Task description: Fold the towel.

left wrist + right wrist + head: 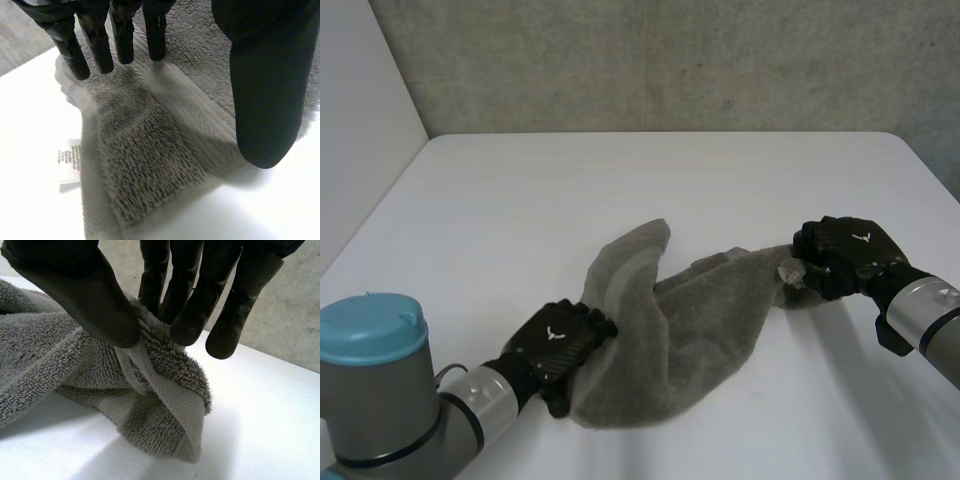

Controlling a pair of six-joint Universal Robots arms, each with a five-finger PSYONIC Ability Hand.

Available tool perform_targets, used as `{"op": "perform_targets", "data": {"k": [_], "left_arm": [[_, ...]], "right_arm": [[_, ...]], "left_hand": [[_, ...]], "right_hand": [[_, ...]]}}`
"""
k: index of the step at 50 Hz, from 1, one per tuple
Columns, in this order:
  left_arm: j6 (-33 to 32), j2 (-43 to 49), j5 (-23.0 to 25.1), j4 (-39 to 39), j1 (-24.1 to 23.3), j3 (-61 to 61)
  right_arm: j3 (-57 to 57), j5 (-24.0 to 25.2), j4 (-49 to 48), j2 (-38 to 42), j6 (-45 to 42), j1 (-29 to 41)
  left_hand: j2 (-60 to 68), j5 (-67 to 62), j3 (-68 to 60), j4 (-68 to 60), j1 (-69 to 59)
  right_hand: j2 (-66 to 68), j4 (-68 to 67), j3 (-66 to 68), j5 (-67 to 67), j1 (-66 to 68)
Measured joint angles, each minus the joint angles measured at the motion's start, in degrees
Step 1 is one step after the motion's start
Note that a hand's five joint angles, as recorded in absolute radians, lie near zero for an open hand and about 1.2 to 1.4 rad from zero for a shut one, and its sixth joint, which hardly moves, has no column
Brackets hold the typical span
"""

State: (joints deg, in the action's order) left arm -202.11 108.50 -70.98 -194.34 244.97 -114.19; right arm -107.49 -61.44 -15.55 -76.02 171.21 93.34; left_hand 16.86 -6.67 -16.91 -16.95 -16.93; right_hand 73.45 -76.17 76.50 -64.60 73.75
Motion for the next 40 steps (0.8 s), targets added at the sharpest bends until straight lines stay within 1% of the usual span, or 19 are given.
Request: {"op": "perform_targets", "data": {"k": [5, 16, 25, 40], "left_arm": [[-0.1, -0.4, 0.1, 1.5, 0.3, -0.8], [-0.1, 0.7, 0.2, 0.5, 1.1, 0.0], [-0.1, 3.4, 0.1, -2.2, 1.1, 1.0], [0.3, 4.3, -0.1, -5.8, 1.0, 2.8]], "right_arm": [[0.0, 0.0, 0.0, 0.1, 0.0, 0.0], [-0.1, 0.0, 0.0, 0.2, 0.0, 0.1], [-0.2, 0.0, 0.0, 0.2, 0.0, 0.1], [-0.2, 0.0, -0.1, 0.2, -0.1, 0.1]], "left_hand": [[0.0, -0.1, 0.0, 0.0, 0.0], [4.0, -4.3, -4.0, -3.9, -4.0], [12.3, -10.7, -12.3, -12.2, -12.3], [22.0, -10.9, -21.9, -21.8, -21.9]], "right_hand": [[0.0, 0.0, 0.0, 0.0, 0.0], [0.0, 0.0, 0.0, 0.0, 0.0], [0.0, 0.0, 0.0, 0.0, 0.0], [0.0, 0.0, 0.0, 0.0, 0.0]]}}
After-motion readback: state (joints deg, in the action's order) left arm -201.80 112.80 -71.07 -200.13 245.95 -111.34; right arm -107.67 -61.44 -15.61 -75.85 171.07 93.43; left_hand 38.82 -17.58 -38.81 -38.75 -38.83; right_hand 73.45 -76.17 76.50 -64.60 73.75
